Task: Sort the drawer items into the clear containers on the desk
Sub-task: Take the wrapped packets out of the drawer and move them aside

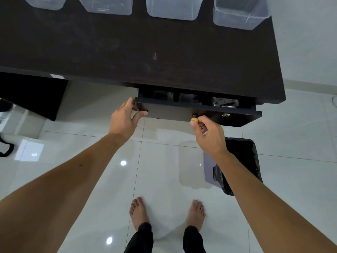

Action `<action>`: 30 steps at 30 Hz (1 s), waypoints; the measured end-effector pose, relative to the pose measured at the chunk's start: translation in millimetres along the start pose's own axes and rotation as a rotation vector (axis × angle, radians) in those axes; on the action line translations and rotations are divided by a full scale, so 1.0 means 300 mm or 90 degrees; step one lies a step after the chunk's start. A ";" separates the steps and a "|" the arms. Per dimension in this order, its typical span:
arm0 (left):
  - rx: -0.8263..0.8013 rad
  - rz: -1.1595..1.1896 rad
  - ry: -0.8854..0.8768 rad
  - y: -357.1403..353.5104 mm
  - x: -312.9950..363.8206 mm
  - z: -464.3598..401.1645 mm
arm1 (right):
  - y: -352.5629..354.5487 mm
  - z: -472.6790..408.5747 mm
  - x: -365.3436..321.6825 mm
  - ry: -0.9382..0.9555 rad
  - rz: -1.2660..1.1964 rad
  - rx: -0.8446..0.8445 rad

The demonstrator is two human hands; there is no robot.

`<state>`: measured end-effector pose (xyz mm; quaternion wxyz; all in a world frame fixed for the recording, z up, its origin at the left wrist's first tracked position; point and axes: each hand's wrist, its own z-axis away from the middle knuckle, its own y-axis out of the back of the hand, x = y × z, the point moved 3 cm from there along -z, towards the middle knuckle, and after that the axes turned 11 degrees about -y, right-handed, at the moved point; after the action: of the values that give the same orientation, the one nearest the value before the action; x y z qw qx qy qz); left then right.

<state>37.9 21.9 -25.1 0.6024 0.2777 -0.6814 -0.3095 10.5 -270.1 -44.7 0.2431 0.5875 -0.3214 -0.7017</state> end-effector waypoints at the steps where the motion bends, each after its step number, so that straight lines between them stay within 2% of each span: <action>1: -0.006 0.001 -0.009 0.000 -0.001 0.026 | -0.001 0.031 0.006 0.002 -0.012 -0.002; 5: -0.020 -0.012 -0.041 0.000 -0.011 0.161 | 0.002 0.178 0.033 0.005 -0.037 0.004; 18: -0.057 -0.043 -0.015 0.005 0.031 0.422 | 0.012 0.443 0.089 -0.003 -0.052 0.033; 30: -0.020 -0.062 0.002 -0.038 0.072 0.654 | 0.025 0.628 0.175 -0.007 -0.073 -0.045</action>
<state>-159.5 15.2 -36.1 0.5917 0.3014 -0.6613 -0.3490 -184.7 -281.9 -54.8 0.2217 0.5921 -0.2637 -0.7285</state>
